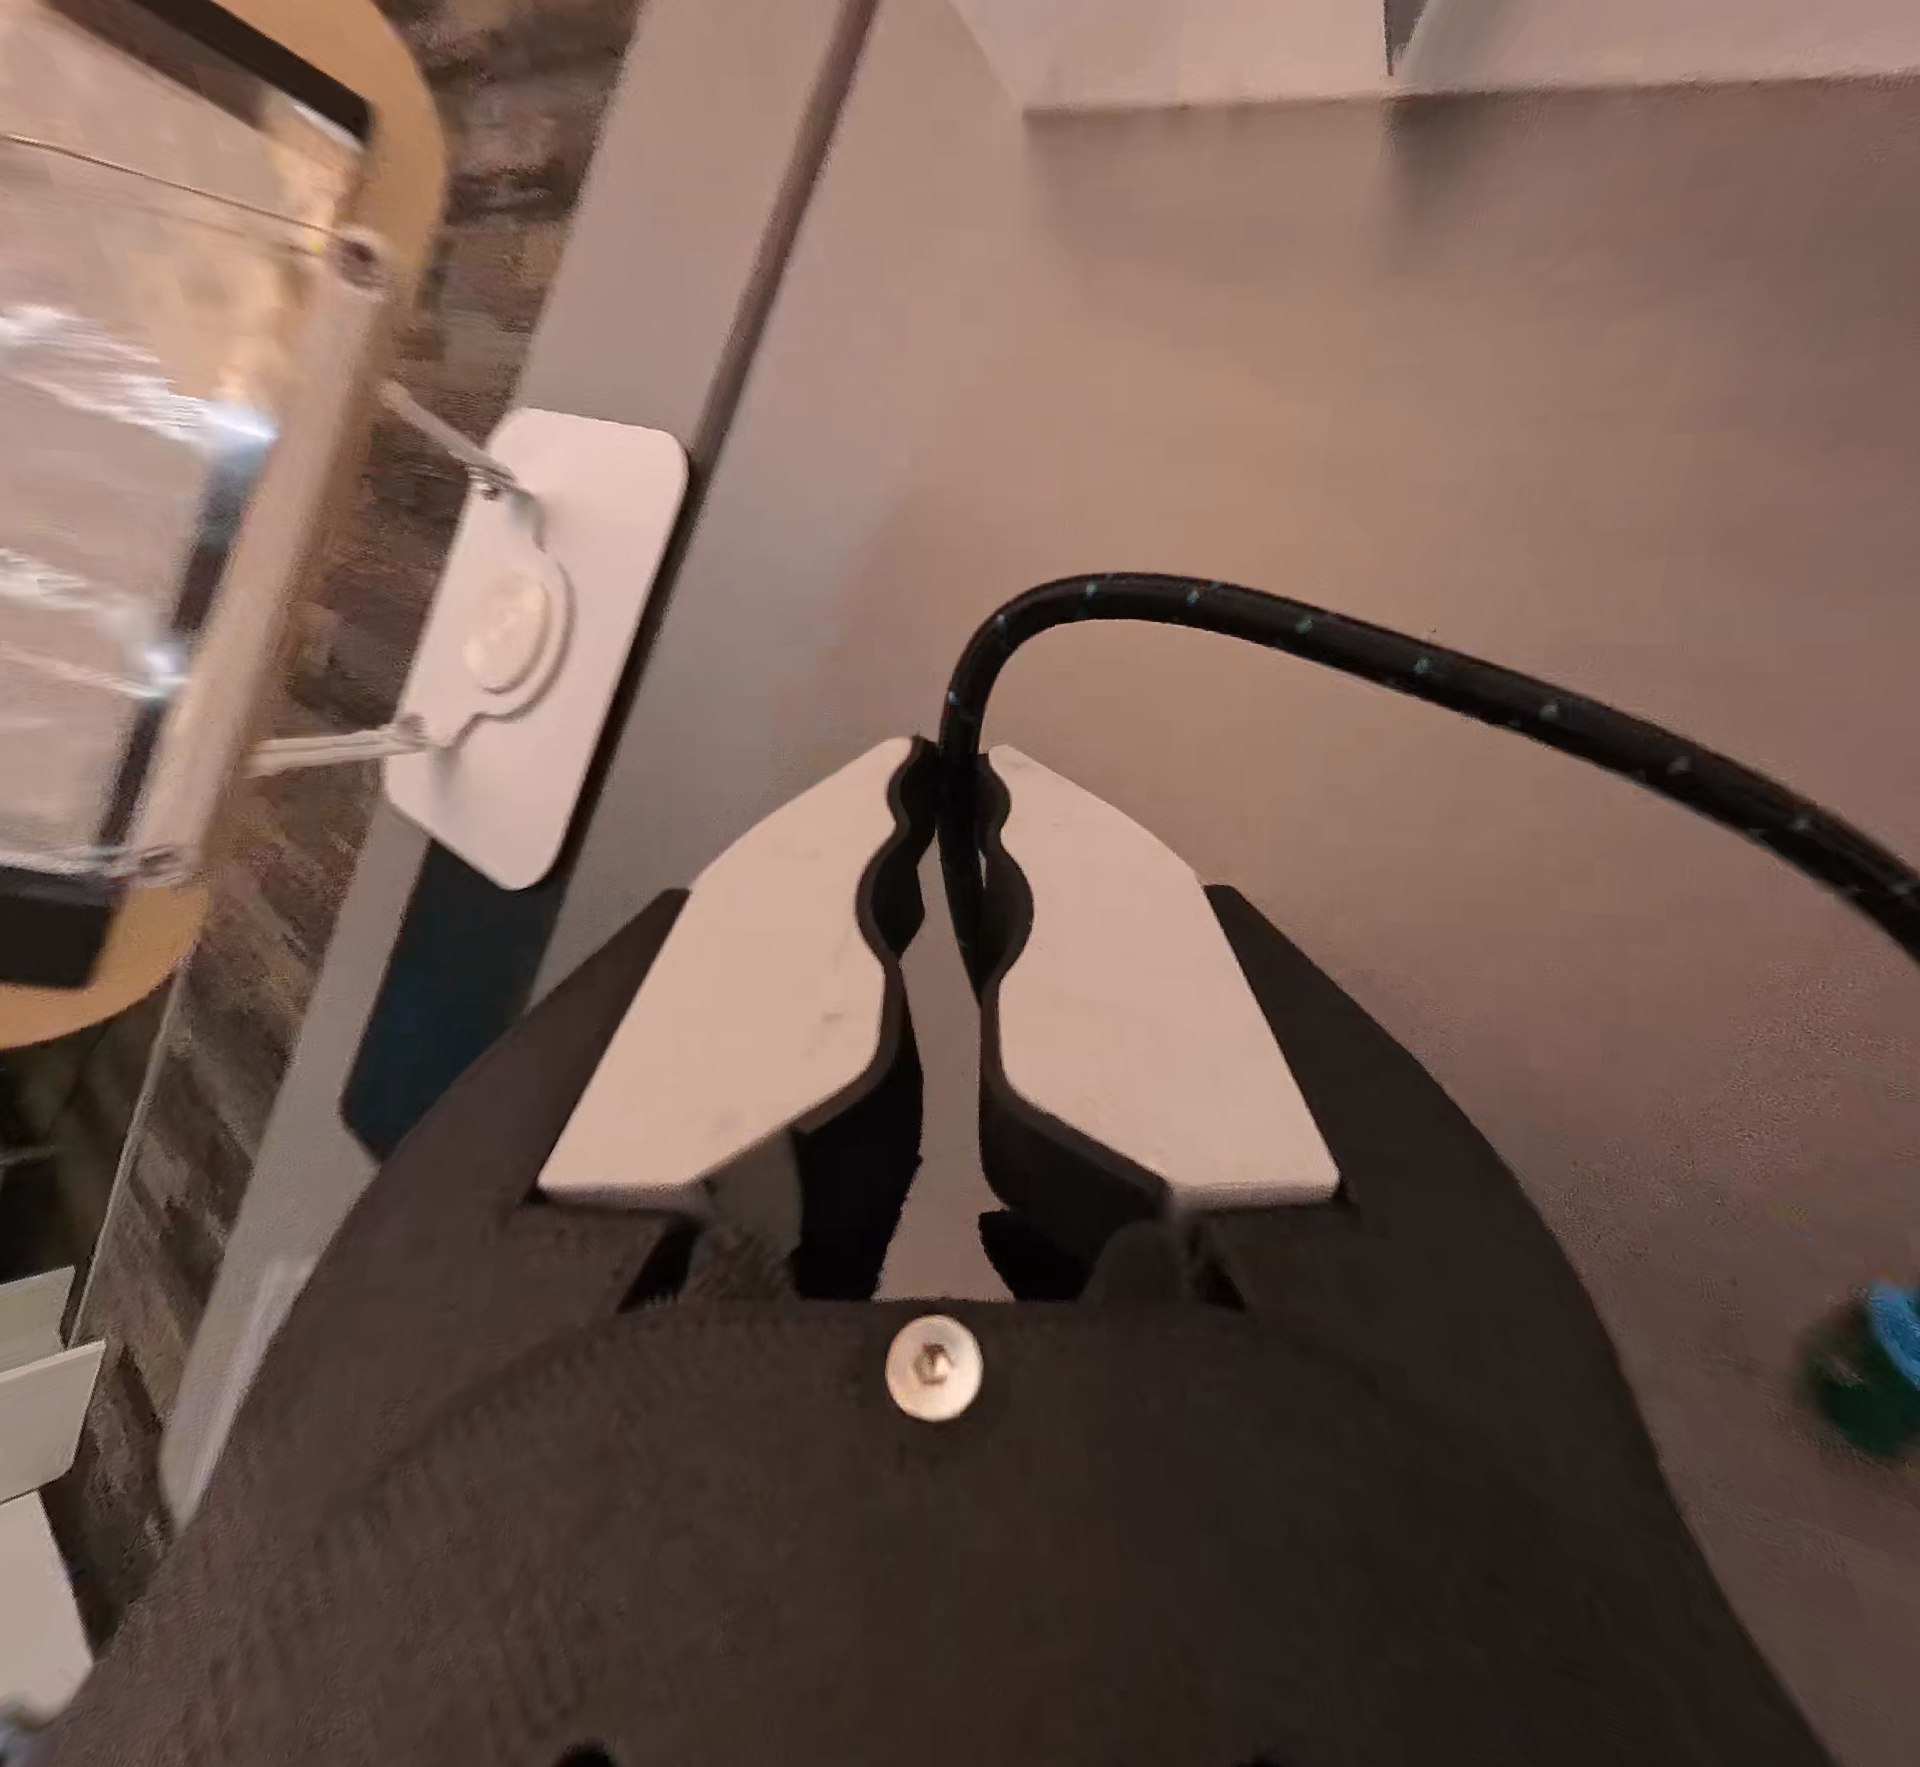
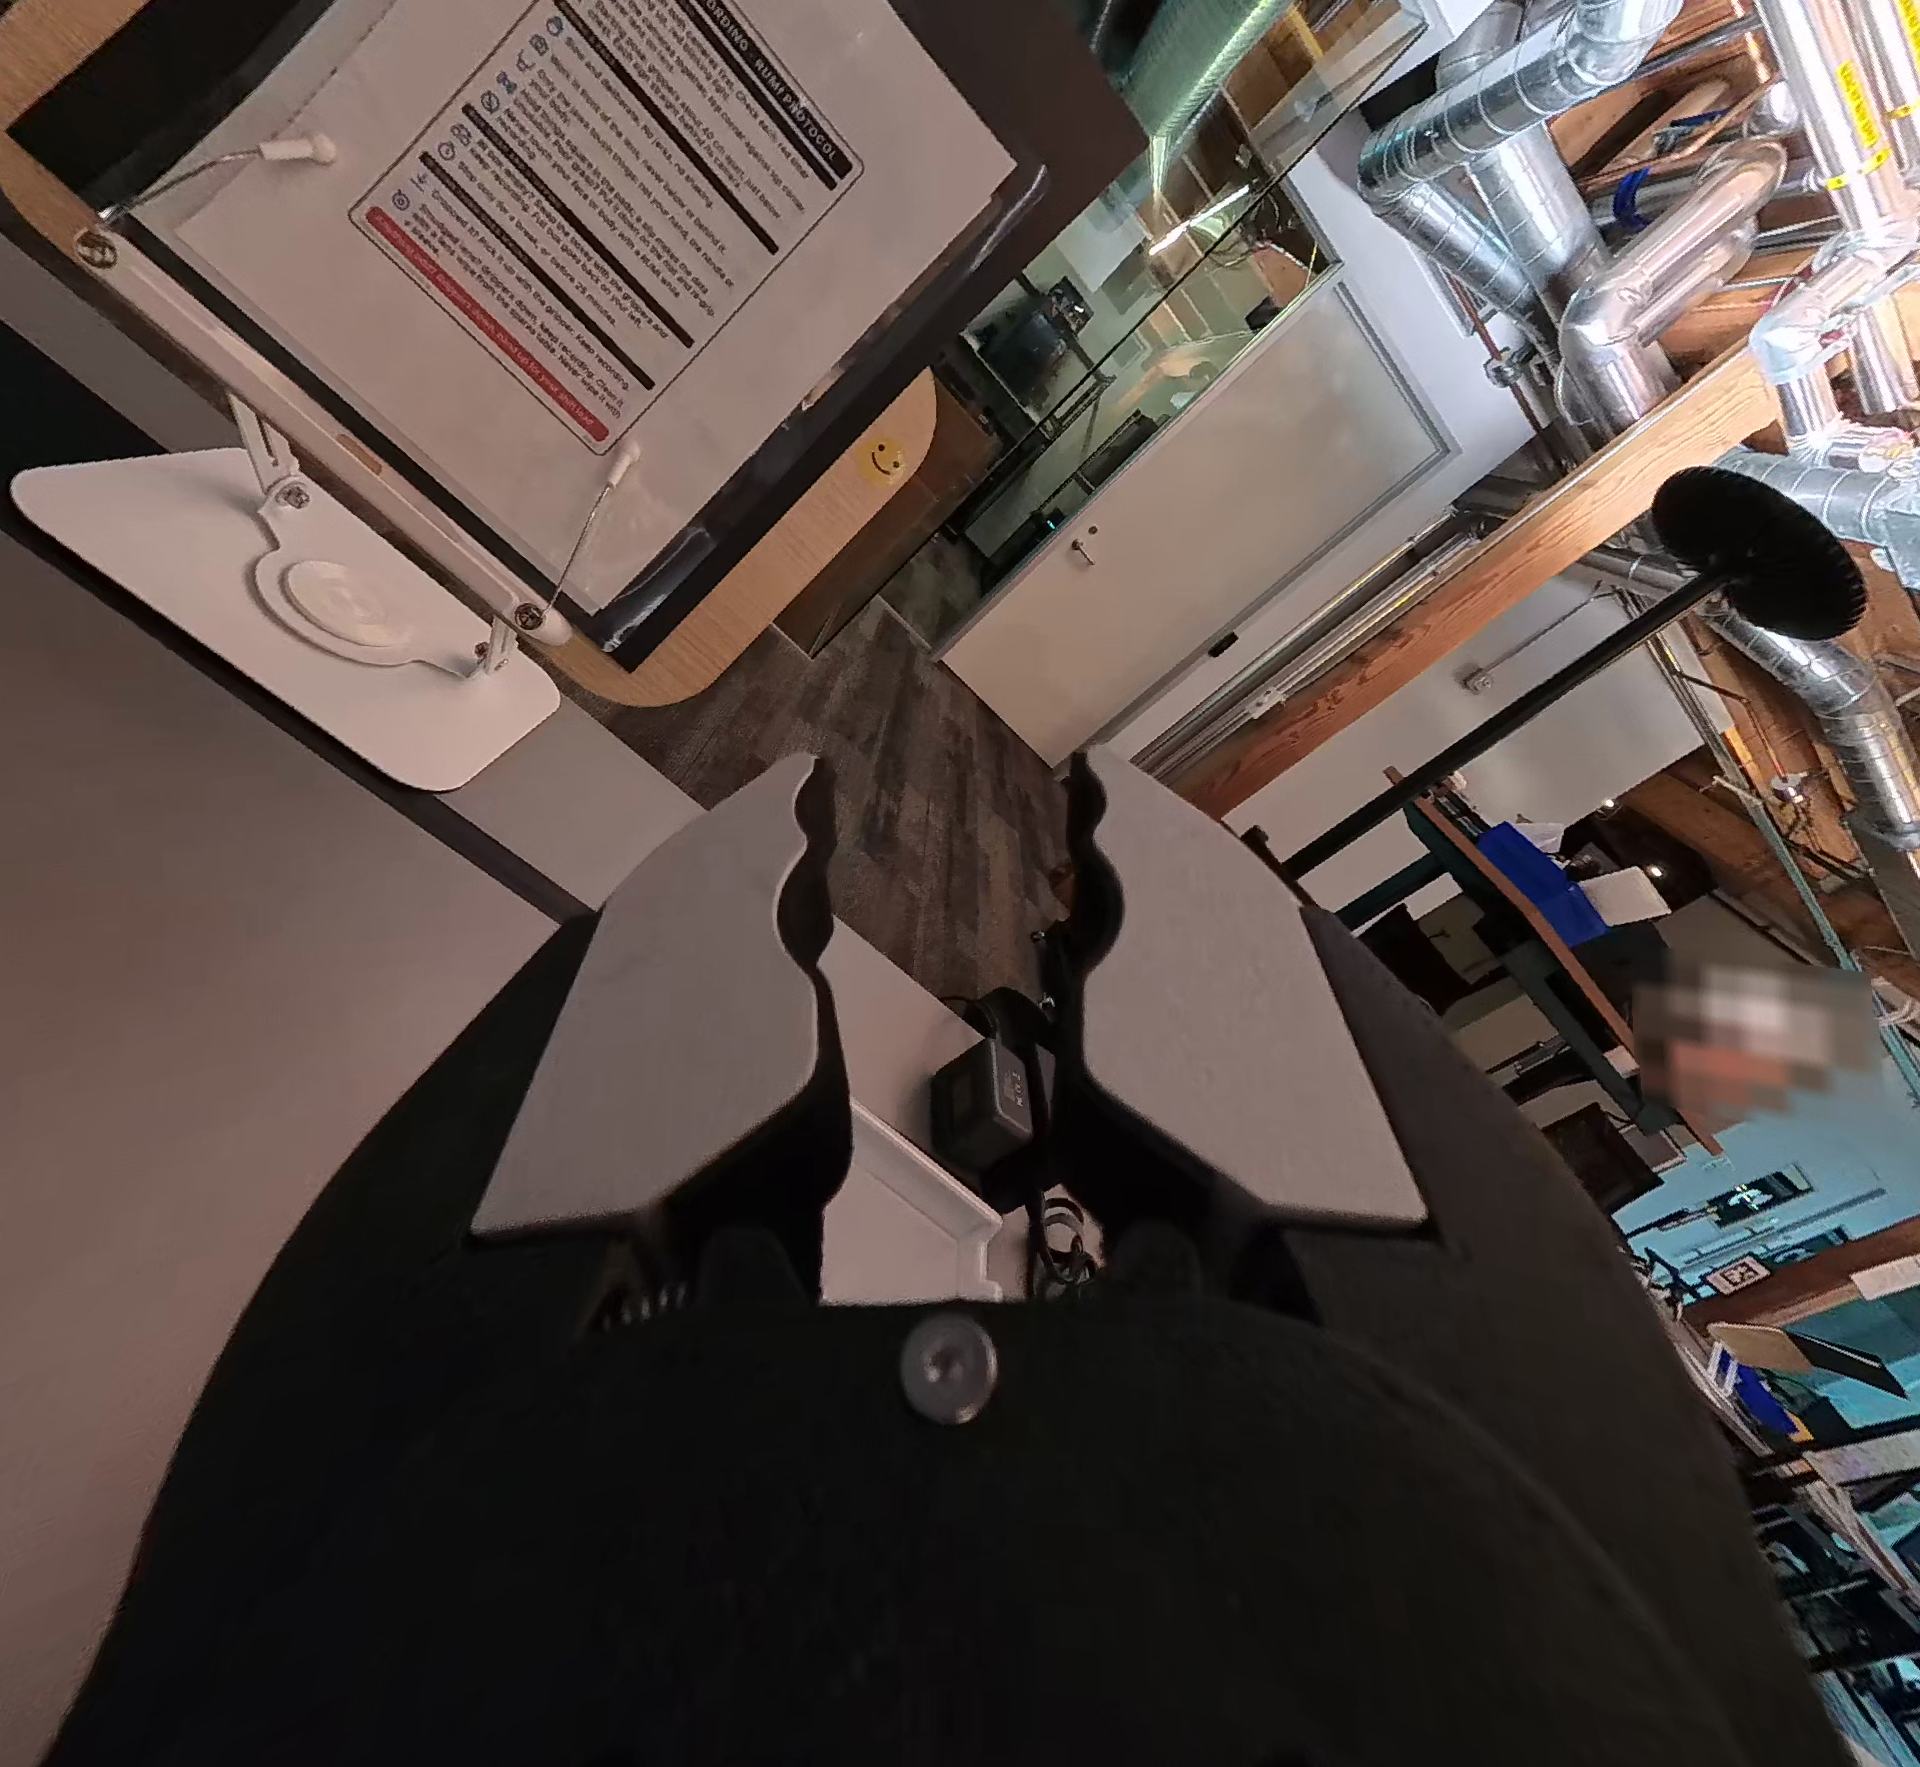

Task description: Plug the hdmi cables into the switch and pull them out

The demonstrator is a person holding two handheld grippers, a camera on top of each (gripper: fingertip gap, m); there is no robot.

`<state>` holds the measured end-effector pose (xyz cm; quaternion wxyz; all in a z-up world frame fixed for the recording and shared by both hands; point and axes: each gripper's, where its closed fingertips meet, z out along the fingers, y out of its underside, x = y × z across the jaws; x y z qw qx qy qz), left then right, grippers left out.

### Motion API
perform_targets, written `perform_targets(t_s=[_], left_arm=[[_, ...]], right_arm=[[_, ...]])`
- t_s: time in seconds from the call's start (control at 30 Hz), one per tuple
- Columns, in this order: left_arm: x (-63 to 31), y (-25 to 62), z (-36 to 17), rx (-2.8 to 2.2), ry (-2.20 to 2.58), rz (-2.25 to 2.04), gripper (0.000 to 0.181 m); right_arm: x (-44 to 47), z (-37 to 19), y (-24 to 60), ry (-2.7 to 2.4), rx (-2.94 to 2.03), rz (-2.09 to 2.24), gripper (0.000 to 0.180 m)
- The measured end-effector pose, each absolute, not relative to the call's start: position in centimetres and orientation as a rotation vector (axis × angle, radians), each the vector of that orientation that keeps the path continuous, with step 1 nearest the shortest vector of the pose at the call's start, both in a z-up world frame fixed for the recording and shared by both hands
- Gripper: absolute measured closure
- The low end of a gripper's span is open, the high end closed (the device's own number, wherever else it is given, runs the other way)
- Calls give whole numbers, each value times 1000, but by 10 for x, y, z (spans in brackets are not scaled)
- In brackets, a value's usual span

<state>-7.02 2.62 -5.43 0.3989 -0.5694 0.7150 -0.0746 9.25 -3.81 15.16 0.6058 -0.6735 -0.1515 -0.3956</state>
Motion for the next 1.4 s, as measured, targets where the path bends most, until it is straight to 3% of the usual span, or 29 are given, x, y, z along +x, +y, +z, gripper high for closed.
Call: perform_targets(t_s=[0.2, 0.57, 0.7, 0.83, 0.97, 1.03, 1.2, 1.4], left_arm=[[-50, 25, -132, -1507, 1951, -123, 175], [-44, 21, -158, -1591, 1978, -204, 173], [-43, 31, -129, -1693, 1836, -363, 137], [-67, 48, -40, -1661, 1647, -550, 128], [-164, 119, 67, -1500, 1260, -210, 127], [-234, 156, 94, -1497, 1071, 1, 127], [-336, 196, 48, -1681, 1158, 200, 124], [-341, 210, -3, -1662, 1331, 208, 134]], right_arm=[[96, 143, -34, -358, -1602, -898, 136], [99, 135, -31, -373, -1638, -883, 136], [102, 137, -33, -369, -1633, -885, 136], [106, 141, -37, -355, -1623, -879, 135], [110, 141, -38, -342, -1624, -865, 135], [112, 138, -36, -343, -1635, -865, 135], [112, 128, -30, -371, -1674, -881, 135], [110, 122, -26, -384, -1691, -882, 135]])
